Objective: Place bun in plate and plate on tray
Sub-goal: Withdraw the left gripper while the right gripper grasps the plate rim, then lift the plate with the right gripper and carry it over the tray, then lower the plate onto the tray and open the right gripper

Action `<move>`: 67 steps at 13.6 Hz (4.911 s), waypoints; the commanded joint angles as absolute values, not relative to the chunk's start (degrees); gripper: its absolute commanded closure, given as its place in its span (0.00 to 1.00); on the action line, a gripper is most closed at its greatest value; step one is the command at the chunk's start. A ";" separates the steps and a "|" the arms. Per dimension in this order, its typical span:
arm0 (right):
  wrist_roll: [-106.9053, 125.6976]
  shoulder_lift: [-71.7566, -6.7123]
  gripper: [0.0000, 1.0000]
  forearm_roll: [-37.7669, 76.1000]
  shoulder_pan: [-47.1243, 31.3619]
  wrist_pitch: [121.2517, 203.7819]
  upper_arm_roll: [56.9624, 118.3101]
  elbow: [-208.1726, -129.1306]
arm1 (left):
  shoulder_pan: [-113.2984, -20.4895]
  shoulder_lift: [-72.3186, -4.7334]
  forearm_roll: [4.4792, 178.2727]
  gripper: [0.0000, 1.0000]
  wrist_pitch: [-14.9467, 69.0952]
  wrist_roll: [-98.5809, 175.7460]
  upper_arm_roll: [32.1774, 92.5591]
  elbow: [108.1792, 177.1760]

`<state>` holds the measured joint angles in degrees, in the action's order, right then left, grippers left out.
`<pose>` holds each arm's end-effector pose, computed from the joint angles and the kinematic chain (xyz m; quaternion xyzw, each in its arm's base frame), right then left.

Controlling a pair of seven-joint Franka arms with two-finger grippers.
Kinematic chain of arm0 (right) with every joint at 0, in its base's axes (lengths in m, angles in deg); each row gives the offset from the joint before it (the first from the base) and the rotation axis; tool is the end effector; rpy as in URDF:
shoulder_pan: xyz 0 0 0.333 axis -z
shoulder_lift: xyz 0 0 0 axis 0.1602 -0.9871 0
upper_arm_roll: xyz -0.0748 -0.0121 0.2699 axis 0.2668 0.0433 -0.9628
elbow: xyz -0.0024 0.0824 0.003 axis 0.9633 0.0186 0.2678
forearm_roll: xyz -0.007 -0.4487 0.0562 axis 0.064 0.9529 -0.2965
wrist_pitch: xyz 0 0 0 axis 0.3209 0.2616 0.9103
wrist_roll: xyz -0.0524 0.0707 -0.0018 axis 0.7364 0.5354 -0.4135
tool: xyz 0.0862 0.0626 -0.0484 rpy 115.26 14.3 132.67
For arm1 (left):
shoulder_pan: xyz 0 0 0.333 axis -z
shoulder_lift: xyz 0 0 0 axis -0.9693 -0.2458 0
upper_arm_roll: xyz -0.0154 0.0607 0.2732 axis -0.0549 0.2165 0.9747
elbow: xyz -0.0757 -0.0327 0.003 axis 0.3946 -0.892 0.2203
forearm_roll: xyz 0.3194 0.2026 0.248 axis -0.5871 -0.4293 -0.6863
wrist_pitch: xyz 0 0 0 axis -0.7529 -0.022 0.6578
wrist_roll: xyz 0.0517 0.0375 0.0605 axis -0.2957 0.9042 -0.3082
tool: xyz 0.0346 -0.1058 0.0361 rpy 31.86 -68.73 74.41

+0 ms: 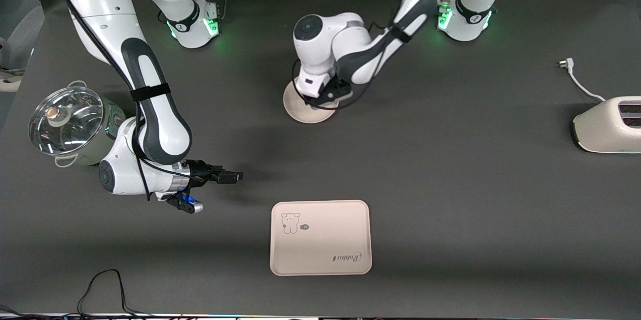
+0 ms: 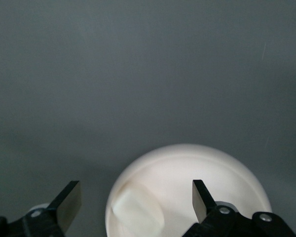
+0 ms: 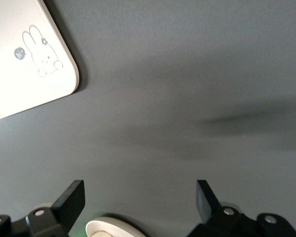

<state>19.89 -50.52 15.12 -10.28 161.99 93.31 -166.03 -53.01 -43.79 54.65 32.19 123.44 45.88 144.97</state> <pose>0.6663 0.1490 0.1646 -0.9503 0.1553 0.1491 0.2247 0.3950 -0.5510 0.2164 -0.9811 -0.1842 -0.0393 0.0438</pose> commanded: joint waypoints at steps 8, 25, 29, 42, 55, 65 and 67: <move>6.43 -38.64 0.00 4.68 -15.91 175.82 93.09 -190.36 | -77.32 -35.94 58.91 0.00 9.06 88.34 46.50 129.19; 6.43 -33.87 0.07 -20.00 -50.62 209.74 93.00 -209.46 | -101.62 -27.76 73.07 0.00 3.42 49.18 48.77 125.67; 6.43 -34.14 0.36 -20.98 -53.01 211.25 93.00 -209.46 | -84.33 -25.49 77.00 0.00 3.33 42.69 69.91 127.86; 6.52 -34.75 1.00 -19.51 -50.66 212.22 93.44 -206.93 | -79.46 -18.00 82.03 0.00 4.66 34.94 78.76 134.37; 13.52 -50.37 1.00 6.23 -24.63 190.44 93.52 -167.94 | -77.26 -17.74 82.21 0.00 5.36 35.12 77.27 131.13; 28.49 -72.70 1.00 18.83 -18.83 181.02 93.44 -132.59 | -77.35 -17.83 82.82 0.00 5.54 35.38 76.56 130.42; 28.58 -76.66 1.00 19.54 -18.47 180.93 93.35 -128.09 | -77.52 -18.09 82.82 0.00 5.62 35.38 76.65 130.50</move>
<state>26.04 -70.82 17.30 -19.73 182.94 93.82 -137.07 -77.66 -18.55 82.03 5.23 35.92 76.22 130.27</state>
